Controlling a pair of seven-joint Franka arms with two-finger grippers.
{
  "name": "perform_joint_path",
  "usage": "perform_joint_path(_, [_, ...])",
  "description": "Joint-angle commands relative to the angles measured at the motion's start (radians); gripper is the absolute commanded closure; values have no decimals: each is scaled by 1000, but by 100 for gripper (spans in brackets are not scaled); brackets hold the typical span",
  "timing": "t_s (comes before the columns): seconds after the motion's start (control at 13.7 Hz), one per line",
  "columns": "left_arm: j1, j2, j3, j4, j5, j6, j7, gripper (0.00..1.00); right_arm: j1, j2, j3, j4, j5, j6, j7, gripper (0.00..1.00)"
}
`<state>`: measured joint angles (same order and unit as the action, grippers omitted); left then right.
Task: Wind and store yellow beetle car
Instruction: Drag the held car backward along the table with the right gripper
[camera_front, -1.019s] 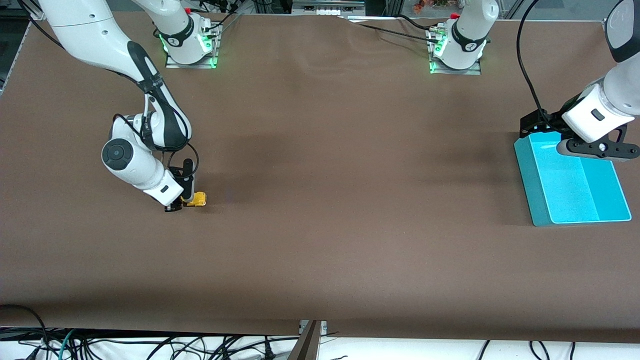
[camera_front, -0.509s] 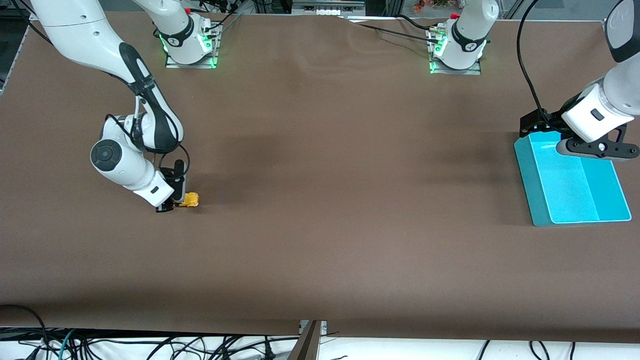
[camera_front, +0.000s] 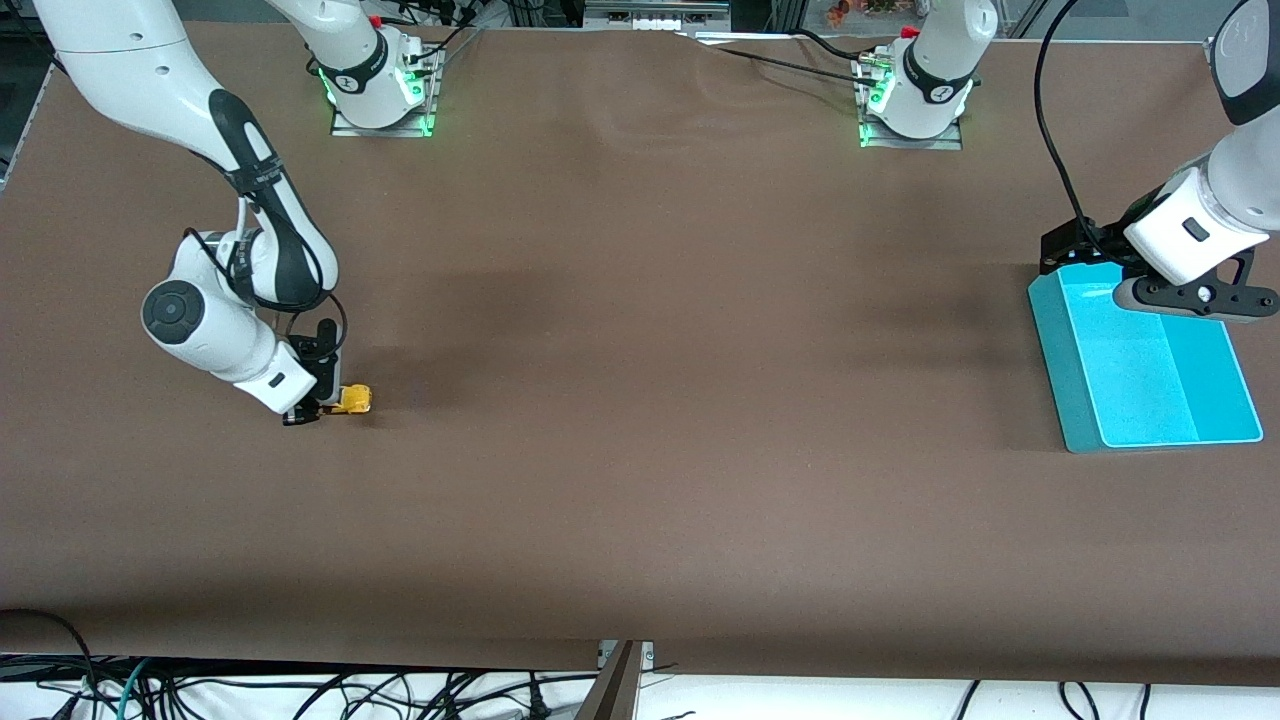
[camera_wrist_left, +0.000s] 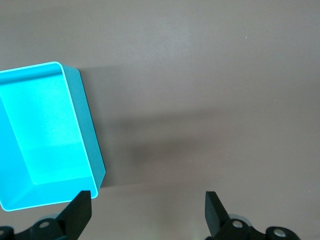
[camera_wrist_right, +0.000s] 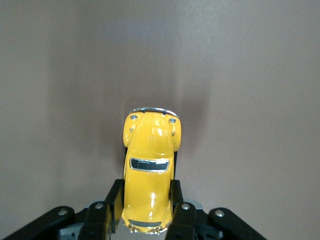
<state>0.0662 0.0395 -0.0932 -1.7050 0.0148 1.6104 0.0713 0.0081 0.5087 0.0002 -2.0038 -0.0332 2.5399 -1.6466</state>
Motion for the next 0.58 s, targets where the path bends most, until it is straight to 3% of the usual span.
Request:
perform_joint_path(0.0, [3, -7, 4, -5, -15, 0, 27, 0, -36, -4, 9, -27, -2, 5, -48, 65])
perform_joint_path(0.51, [3, -4, 6, -7, -15, 3, 27, 0, -117, 5, 9, -23, 9, 8, -165, 65])
